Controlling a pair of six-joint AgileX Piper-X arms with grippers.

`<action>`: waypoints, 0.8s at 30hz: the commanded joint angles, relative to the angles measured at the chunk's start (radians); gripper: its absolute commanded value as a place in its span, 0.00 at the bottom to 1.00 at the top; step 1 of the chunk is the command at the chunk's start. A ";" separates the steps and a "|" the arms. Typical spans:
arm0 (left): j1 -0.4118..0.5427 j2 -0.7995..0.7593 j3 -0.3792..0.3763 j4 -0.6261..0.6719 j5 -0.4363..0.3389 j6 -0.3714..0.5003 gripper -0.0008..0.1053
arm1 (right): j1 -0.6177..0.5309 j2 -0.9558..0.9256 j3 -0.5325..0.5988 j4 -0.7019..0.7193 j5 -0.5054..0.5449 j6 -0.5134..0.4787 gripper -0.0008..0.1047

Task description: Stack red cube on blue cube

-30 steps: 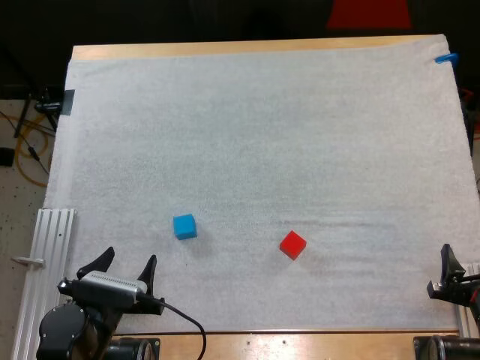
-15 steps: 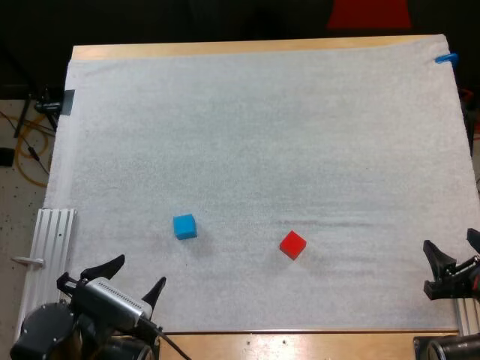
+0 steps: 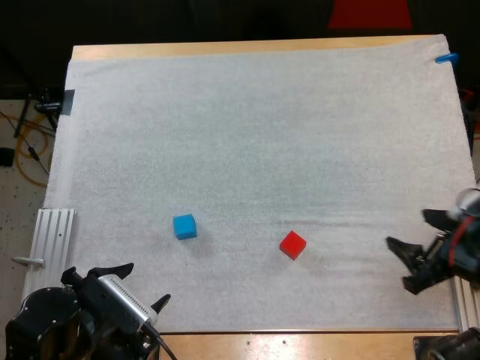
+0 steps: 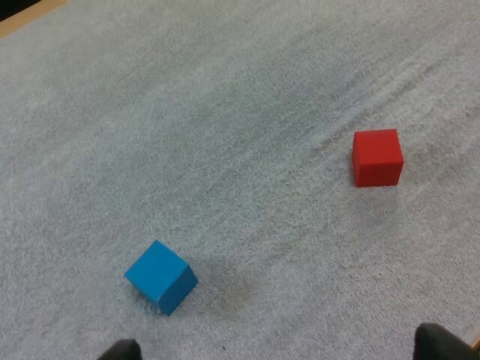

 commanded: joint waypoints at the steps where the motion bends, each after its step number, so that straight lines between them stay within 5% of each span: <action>1: -0.003 0.001 -0.004 0.005 0.005 0.006 0.64 | 0.039 0.039 -0.010 0.000 0.003 -0.013 0.64; 6: -0.003 0.001 -0.004 0.005 0.005 0.006 0.64 | 0.167 0.224 -0.009 -0.063 0.129 -0.036 0.66; 24: -0.003 0.001 -0.004 0.005 0.005 0.006 0.64 | 0.268 0.737 -0.006 -0.257 0.083 -0.096 0.66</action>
